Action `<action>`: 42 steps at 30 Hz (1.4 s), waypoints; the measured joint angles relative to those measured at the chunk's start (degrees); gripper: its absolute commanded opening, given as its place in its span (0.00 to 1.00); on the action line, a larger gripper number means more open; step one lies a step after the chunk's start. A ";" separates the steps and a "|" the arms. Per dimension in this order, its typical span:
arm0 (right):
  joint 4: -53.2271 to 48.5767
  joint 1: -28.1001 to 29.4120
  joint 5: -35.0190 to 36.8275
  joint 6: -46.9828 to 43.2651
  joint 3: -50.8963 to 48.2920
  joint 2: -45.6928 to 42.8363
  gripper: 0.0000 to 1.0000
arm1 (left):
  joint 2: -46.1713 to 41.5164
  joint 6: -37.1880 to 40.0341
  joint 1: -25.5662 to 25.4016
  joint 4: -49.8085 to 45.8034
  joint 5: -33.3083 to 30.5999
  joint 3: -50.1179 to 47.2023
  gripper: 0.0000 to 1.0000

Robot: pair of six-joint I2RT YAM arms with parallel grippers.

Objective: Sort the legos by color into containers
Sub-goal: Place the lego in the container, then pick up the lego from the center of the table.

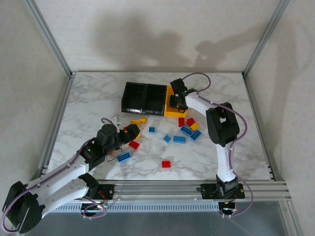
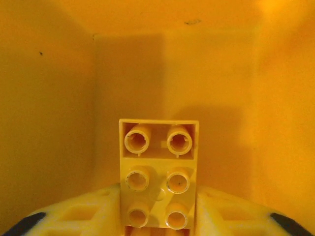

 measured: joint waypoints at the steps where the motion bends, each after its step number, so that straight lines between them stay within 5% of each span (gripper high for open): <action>1: -0.02 0.00 -0.13 -0.17 0.04 0.02 0.48 | 0.02 0.04 0.00 0.02 -0.02 0.28 0.75; 10: -0.48 0.00 -0.11 -0.81 -0.90 -3.21 0.54 | 0.02 -0.22 -0.35 0.02 -0.61 0.52 0.76; 28: 0.66 0.90 1.92 0.11 -33.24 -41.62 0.64 | 7.04 2.73 -0.72 0.63 -0.76 3.96 0.75; 42: 3.41 -3.28 4.04 1.16 -41.11 -38.29 0.67 | 15.56 3.58 -6.51 2.73 0.00 6.95 0.75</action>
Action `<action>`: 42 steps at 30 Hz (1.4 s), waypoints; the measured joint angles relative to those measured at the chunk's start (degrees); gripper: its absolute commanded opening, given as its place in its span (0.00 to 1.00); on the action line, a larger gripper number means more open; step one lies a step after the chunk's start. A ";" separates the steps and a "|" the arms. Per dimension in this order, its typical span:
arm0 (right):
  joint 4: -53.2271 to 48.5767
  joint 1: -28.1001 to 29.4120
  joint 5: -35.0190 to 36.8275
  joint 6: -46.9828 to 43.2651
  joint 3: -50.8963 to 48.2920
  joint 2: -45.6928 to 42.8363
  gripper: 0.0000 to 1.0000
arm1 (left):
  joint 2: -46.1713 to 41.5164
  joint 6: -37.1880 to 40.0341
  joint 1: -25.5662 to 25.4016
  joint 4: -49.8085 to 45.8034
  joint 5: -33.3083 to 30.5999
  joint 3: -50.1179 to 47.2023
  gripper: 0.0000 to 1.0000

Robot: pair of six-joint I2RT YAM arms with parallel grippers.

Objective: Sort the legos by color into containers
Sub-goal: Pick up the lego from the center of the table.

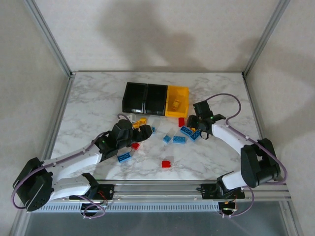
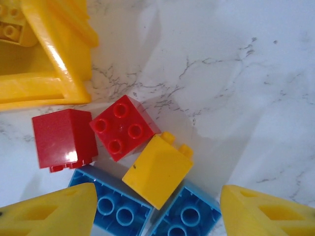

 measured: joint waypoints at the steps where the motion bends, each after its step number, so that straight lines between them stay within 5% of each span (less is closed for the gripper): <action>1: 0.46 -0.02 -0.02 0.00 0.00 1.05 0.67 | 0.09 0.02 -0.26 0.11 -0.02 0.00 0.75; 26: 3.93 -1.01 -0.13 0.00 0.02 8.31 0.50 | 0.83 0.17 -1.07 0.92 -0.22 0.00 0.75; 34: 3.91 -1.16 0.02 0.04 0.02 8.26 0.57 | 1.70 0.15 -1.51 1.09 -0.22 0.00 0.75; 42: 3.93 -1.44 0.02 0.11 0.02 8.28 0.52 | 2.14 0.15 -2.10 1.40 -0.22 0.00 0.75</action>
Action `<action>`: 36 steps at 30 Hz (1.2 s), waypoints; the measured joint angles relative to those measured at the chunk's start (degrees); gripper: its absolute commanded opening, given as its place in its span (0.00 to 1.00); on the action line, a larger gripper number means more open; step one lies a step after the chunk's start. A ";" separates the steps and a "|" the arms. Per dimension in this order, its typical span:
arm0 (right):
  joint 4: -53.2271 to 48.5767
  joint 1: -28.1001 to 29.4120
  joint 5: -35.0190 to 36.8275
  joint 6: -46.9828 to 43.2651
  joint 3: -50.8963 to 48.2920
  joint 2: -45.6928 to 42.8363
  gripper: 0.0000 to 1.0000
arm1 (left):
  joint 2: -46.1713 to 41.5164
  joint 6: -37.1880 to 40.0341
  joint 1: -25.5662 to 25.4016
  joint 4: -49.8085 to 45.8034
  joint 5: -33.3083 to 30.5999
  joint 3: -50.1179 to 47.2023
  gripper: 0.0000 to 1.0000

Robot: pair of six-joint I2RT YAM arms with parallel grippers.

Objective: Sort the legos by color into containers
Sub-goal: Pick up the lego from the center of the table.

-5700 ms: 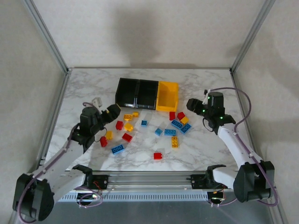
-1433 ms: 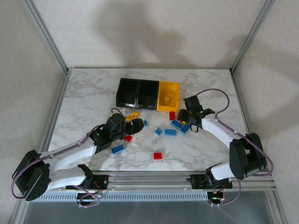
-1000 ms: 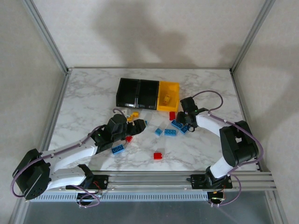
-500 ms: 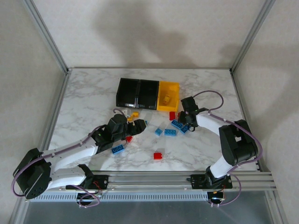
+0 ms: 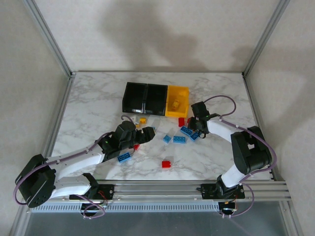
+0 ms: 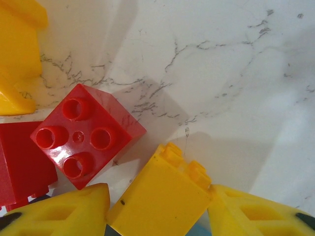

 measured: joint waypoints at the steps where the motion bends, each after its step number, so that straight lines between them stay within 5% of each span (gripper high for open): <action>1: -0.02 0.00 0.02 0.09 0.02 0.00 0.52 | 0.00 0.00 -0.02 0.00 0.00 0.00 0.75; 20: -0.90 -1.07 1.88 0.76 -0.59 -2.54 0.60 | 0.66 0.00 -0.68 0.52 0.00 0.00 0.75; 36: 2.08 -1.07 1.31 1.95 -1.66 -0.66 0.39 | 0.66 0.00 -0.81 0.55 0.00 0.00 0.75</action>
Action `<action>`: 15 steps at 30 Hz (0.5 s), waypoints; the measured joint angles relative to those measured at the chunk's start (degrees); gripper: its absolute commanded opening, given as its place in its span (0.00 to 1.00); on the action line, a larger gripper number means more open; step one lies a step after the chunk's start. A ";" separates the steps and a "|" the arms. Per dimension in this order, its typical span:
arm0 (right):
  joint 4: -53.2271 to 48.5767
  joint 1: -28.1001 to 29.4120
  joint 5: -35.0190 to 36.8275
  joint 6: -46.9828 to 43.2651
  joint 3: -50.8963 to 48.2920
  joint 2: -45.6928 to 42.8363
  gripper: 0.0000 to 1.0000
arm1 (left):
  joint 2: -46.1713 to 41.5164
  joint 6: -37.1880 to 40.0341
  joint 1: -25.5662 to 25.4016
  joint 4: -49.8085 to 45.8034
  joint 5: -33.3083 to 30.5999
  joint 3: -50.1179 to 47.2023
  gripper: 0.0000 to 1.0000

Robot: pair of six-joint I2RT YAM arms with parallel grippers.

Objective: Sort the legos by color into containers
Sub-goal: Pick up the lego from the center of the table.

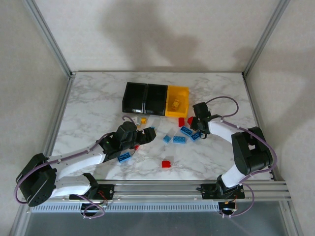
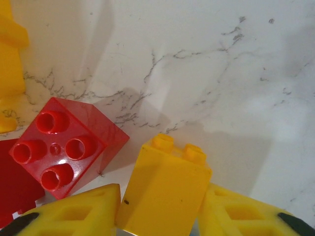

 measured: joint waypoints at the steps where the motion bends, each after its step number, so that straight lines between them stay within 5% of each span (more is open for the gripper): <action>1: 0.02 0.00 0.00 0.04 -0.11 -0.15 0.39 | 0.00 0.00 -0.04 0.00 -0.02 0.00 0.75; 15: -3.48 -0.11 0.63 0.02 -0.92 -4.94 0.31 | 0.28 0.00 -0.70 0.02 -0.04 0.46 0.76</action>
